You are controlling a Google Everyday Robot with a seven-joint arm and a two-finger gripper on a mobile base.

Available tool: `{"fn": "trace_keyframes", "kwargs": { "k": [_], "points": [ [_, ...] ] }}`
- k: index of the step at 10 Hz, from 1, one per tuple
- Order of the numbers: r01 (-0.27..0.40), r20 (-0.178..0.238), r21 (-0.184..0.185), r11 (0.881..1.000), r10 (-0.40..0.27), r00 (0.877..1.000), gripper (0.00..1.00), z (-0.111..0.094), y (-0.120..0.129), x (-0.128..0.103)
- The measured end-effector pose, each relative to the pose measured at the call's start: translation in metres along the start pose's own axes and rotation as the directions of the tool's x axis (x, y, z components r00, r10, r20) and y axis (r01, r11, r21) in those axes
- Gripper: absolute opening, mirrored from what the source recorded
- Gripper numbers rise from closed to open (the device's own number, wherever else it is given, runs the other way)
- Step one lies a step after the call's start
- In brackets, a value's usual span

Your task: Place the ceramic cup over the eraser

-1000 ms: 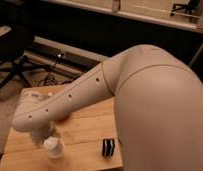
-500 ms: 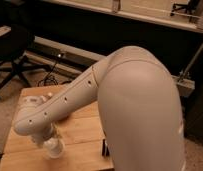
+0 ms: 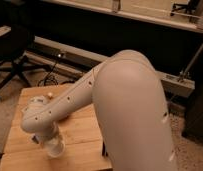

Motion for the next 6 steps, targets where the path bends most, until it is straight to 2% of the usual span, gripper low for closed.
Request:
{"fn": "trace_keyframes", "kwargs": {
  "k": [1, 3, 4, 6],
  "points": [
    [-0.015, 0.013, 0.018, 1.0, 0.015, 1.0, 0.22, -0.009, -0.009, -0.004],
    [-0.08, 0.043, 0.044, 0.996, 0.078, 0.996, 0.04, -0.049, -0.035, -0.004],
    [-0.117, 0.062, 0.05, 0.992, 0.113, 0.992, 0.0, -0.077, -0.05, 0.001],
    [-0.183, 0.088, 0.065, 0.981, 0.177, 0.98, 0.0, -0.131, -0.084, 0.018]
  ]
}}
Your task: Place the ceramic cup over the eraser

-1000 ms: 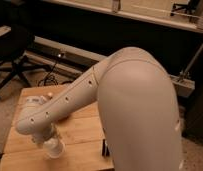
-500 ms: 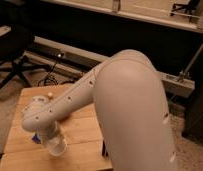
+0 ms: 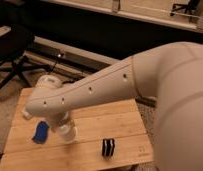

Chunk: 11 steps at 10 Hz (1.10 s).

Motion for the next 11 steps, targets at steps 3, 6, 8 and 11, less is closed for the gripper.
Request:
{"fn": "trace_keyframes", "kwargs": {
  "k": [3, 6, 8, 11],
  "points": [
    [-0.079, 0.019, 0.023, 0.997, 0.078, 0.997, 0.0, -0.057, -0.051, 0.015],
    [-0.2, 0.02, 0.045, 0.979, 0.199, 0.98, 0.0, -0.063, -0.106, 0.027],
    [-0.273, -0.004, 0.047, 0.961, 0.274, 0.962, 0.0, -0.054, -0.135, 0.042],
    [-0.348, -0.053, 0.049, 0.936, 0.35, 0.935, 0.0, -0.044, -0.165, 0.067]
  ]
}}
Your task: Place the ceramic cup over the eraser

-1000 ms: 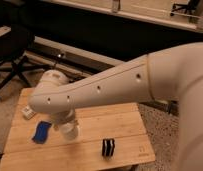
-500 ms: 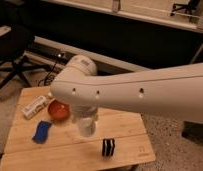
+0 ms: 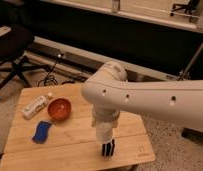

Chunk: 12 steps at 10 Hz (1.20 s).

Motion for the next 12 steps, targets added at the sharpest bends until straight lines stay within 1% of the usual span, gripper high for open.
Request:
{"fn": "trace_keyframes", "kwargs": {
  "k": [2, 4, 6, 7, 8, 10, 11, 12],
  "points": [
    [-0.016, -0.008, -0.001, 1.0, 0.016, 1.0, 0.0, -0.002, -0.01, 0.004],
    [-0.02, -0.017, 0.013, 1.0, 0.02, 1.0, 0.0, -0.008, -0.019, 0.009],
    [-0.014, -0.031, 0.026, 1.0, 0.015, 0.999, 0.0, -0.005, -0.02, 0.012],
    [-0.015, -0.042, 0.02, 1.0, 0.016, 0.999, 0.0, 0.002, -0.019, 0.013],
    [-0.012, -0.055, 0.002, 1.0, 0.012, 0.998, 0.0, 0.011, -0.012, 0.014],
    [0.004, -0.082, -0.024, 1.0, -0.006, 0.997, 0.0, 0.029, -0.001, 0.019],
    [0.006, -0.095, -0.027, 1.0, -0.008, 0.995, 0.0, 0.037, 0.0, 0.021],
    [0.007, -0.105, -0.021, 1.0, -0.009, 0.994, 0.0, 0.044, 0.0, 0.023]
  ]
}}
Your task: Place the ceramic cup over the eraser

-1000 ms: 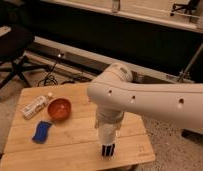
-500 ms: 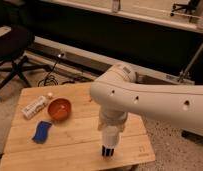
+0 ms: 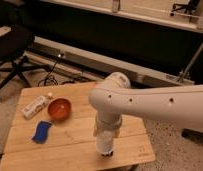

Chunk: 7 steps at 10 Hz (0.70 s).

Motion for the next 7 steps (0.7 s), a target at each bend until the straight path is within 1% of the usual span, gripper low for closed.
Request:
{"fn": "trace_keyframes", "kwargs": {
  "k": [4, 5, 6, 7],
  "points": [
    [-0.006, -0.006, 0.047, 0.999, 0.006, 1.0, 0.0, 0.013, -0.008, 0.002],
    [-0.013, -0.007, 0.05, 0.999, 0.013, 1.0, 0.0, 0.018, -0.009, 0.003],
    [-0.023, -0.004, 0.041, 0.999, 0.023, 1.0, 0.01, 0.025, -0.009, 0.003],
    [-0.031, 0.001, 0.031, 0.999, 0.031, 1.0, 0.05, 0.031, -0.009, 0.002]
  ]
}}
